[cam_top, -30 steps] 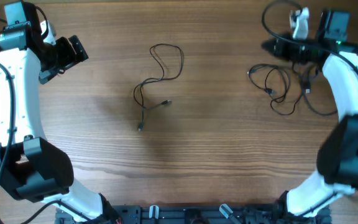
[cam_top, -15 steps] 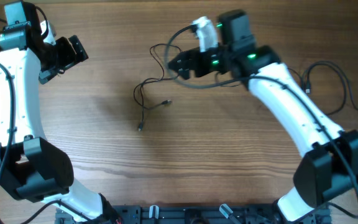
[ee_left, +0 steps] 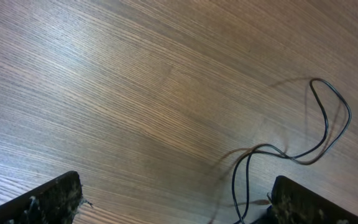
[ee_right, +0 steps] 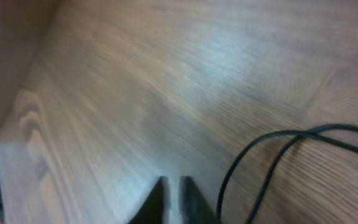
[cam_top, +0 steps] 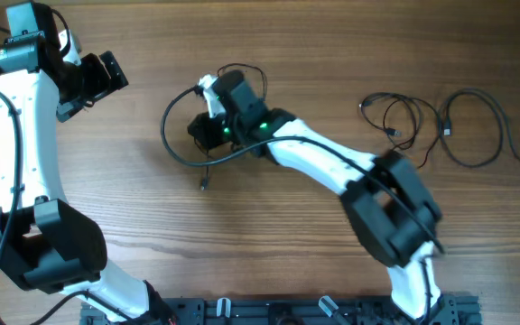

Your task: Untangle cables

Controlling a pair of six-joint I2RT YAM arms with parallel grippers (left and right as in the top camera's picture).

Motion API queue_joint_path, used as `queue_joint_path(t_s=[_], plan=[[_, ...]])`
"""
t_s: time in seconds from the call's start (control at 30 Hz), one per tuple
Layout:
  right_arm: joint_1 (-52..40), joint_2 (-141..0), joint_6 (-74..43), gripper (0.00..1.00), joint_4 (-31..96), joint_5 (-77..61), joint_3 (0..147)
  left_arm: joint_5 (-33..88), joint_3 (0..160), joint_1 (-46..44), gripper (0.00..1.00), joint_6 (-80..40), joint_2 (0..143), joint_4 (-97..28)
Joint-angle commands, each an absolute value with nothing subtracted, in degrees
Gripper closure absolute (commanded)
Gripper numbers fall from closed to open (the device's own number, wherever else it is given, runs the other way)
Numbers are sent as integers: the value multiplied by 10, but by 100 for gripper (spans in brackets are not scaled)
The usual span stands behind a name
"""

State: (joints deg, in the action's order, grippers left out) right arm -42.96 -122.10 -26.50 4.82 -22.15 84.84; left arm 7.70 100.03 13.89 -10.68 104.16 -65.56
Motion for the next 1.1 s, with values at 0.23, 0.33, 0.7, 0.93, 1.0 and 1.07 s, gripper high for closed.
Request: queue_joint_path(t_s=[0.23,0.33,0.7,0.93,1.0,1.07], plan=[[-439,-1299,-347,87,171,-180,849,85,1004,141,0,-112,1042,-656],[-431,-1294,-339,87,306,-201,851,85,1004,141,0,-112,1042,-656],[-399,-1260,-212,62,566,-181,1007,85,1004,141,0,-112,1042,-656],[-416,-1263,-260,60,515,-48,1016,85,1004,141,0,-112,1042,-656],[-424,-1266,-260,57,516,-13,1014,85,1004,141,0,-112,1042,-656],[-437,-1272,-259,54,515,23,1014,85,1004,141,0,-112,1042,-656]])
